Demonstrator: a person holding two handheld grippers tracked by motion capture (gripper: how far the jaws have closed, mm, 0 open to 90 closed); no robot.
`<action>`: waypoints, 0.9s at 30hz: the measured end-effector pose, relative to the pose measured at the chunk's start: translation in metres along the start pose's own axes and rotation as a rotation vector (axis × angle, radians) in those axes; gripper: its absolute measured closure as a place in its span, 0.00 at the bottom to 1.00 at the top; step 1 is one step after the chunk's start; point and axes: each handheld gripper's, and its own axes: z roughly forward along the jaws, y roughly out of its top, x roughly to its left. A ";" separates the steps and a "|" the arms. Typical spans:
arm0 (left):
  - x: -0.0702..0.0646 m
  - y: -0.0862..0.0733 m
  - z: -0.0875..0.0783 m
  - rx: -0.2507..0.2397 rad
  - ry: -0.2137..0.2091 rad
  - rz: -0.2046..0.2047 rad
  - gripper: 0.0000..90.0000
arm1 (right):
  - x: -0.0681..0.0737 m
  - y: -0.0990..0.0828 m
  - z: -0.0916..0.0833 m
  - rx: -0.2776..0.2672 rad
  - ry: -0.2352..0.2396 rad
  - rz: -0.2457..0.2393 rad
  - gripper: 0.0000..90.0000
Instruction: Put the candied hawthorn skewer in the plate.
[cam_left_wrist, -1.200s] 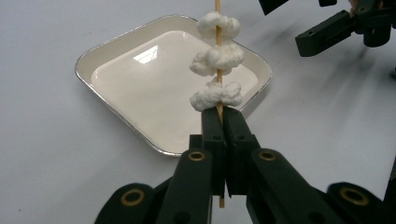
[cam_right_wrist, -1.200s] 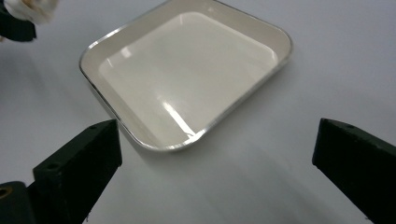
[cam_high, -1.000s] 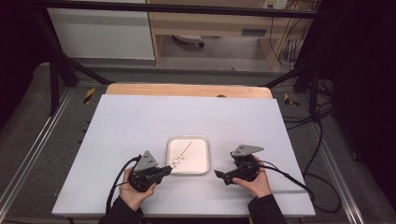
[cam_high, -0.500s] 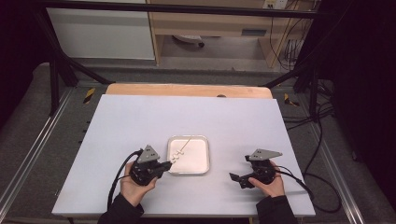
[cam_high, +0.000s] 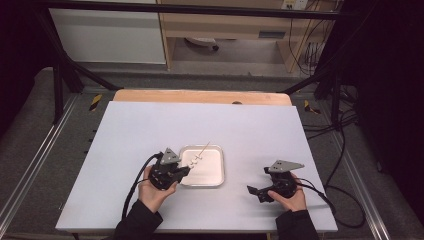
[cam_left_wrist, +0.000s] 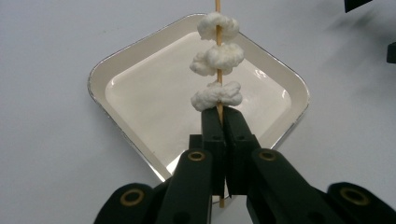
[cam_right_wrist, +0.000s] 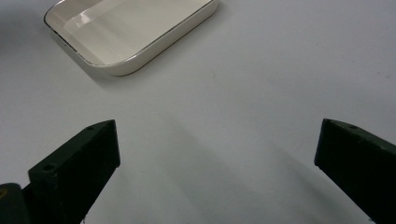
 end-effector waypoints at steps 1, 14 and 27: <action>0.000 0.001 0.002 0.006 0.002 -0.002 0.98 | 0.000 0.000 0.000 0.000 -0.002 -0.002 0.01; 0.004 0.004 0.027 0.079 0.059 -0.037 0.98 | -0.002 -0.002 -0.001 -0.001 0.007 0.003 0.01; -0.002 -0.002 0.044 0.139 0.067 -0.033 0.98 | 0.000 -0.003 0.000 0.007 0.016 0.001 0.01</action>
